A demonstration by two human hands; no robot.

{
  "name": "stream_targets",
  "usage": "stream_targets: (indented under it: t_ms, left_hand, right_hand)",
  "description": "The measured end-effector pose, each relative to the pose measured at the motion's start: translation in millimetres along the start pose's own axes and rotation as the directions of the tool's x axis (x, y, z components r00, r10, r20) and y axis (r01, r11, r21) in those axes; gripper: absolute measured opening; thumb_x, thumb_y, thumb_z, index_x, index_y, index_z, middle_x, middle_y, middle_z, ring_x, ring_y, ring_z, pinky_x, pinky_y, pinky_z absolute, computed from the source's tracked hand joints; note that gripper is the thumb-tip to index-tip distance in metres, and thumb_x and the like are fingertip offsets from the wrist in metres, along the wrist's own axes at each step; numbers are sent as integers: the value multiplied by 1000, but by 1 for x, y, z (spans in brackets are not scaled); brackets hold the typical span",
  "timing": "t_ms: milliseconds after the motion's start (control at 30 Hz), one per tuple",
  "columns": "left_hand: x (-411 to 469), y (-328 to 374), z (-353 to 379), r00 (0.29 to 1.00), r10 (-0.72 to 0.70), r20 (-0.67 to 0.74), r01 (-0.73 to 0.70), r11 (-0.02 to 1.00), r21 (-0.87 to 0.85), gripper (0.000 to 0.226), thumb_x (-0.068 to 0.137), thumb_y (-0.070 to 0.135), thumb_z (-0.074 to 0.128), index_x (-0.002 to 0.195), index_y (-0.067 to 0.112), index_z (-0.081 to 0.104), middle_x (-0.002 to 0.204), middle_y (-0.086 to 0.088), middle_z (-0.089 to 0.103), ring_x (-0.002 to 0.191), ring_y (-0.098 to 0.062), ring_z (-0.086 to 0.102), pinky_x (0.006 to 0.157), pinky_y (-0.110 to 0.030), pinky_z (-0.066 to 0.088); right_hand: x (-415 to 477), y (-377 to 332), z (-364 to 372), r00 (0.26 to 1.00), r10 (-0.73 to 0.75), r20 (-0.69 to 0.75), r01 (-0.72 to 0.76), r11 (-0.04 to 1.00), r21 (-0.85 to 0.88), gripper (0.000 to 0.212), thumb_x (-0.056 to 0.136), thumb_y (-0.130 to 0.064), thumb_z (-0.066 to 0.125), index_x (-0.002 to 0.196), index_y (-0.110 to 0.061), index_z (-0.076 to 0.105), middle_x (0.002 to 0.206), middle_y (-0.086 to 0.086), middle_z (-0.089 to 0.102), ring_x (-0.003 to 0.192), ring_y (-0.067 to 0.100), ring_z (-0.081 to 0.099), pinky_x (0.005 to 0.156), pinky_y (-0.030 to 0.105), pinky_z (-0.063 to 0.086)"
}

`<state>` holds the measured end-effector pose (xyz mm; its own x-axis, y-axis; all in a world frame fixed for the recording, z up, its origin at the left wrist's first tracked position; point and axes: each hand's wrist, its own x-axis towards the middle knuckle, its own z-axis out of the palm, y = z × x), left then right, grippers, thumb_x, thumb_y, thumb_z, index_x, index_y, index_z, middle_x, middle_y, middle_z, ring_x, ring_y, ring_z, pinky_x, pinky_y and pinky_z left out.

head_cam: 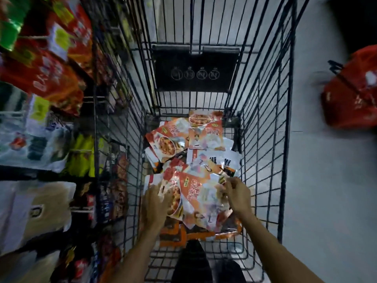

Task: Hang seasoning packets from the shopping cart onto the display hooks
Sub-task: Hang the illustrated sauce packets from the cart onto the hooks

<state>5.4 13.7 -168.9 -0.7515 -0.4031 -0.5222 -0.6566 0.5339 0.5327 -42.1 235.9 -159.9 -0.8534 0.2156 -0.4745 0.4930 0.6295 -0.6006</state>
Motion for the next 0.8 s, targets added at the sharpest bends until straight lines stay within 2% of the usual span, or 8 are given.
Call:
stream_targets:
  t_ms: [67, 133, 333, 400, 467, 600, 700, 800]
  left_hand:
    - [-4, -18, 11, 985, -171, -39, 172, 985, 34, 49, 90, 25, 62, 126, -6, 51, 127, -23, 53, 116, -39, 50, 93, -47, 42]
    - [-9, -26, 22, 951, -310, -16, 310, 951, 13, 53, 86, 29, 66, 116, -13, 54, 114, -31, 58, 104, -40, 56, 83, -46, 46]
    - [-1, -19, 39, 797, -604, -16, 549, 735, -398, 40, 73, 4, 77, 104, -13, 58, 100, -25, 64, 92, -35, 62, 67, -34, 46]
    - [5, -17, 33, 793, -603, -86, 524, 748, -407, 33, 69, 2, 80, 94, -9, 60, 89, -17, 64, 81, -27, 62, 60, -29, 45]
    - [14, -18, 24, 817, -546, -184, 447, 802, -395, 36, 69, -2, 78, 97, -2, 55, 98, -18, 63, 89, -30, 61, 66, -33, 47]
    - [38, -15, 4, 895, -284, -345, 217, 951, -220, 36, 77, -3, 70, 107, 5, 50, 108, -21, 61, 97, -36, 61, 66, -33, 45]
    - [57, -6, -4, 928, -150, -342, 100, 982, -159, 42, 80, -3, 68, 115, 11, 49, 108, -18, 64, 95, -34, 62, 62, -32, 47]
    - [64, 1, -2, 948, -177, -264, 108, 960, -257, 64, 76, 2, 74, 130, 8, 41, 117, -18, 60, 103, -34, 60, 77, -39, 53]
  right_hand:
    - [16, 0, 7, 1000, 5, 20, -5, 1000, 7, 16, 97, -13, 49, 94, -11, 64, 83, 8, 69, 68, 18, 63, 56, 27, 47]
    - [29, 0, 14, 999, -9, 53, 10, 1000, -23, 16, 95, -8, 49, 94, -5, 65, 91, 15, 69, 80, 28, 65, 68, 33, 51]
    - [51, 5, 21, 995, 36, 88, -19, 982, -188, 31, 90, -9, 54, 119, -14, 65, 103, 15, 68, 93, 30, 65, 81, 38, 54]
    - [56, 8, 23, 991, 100, 85, -82, 976, -200, 29, 91, -6, 51, 115, -8, 67, 113, 19, 62, 95, 33, 64, 84, 44, 53]
    - [59, 9, 24, 987, 159, 23, -152, 971, -186, 25, 92, -2, 47, 104, -1, 69, 112, 19, 61, 89, 34, 64, 80, 43, 55]
    - [56, 8, 28, 971, 219, -91, -234, 949, -212, 16, 93, -5, 54, 101, -2, 67, 116, 17, 52, 92, 31, 60, 77, 34, 50]
    - [52, 9, 29, 970, 206, -126, -228, 953, -198, 18, 94, -5, 54, 106, -4, 67, 120, 15, 49, 93, 30, 59, 71, 33, 47]
    - [45, 11, 29, 970, 187, -157, -219, 951, -219, 21, 96, -9, 52, 112, -9, 65, 123, 11, 49, 95, 23, 55, 66, 29, 39]
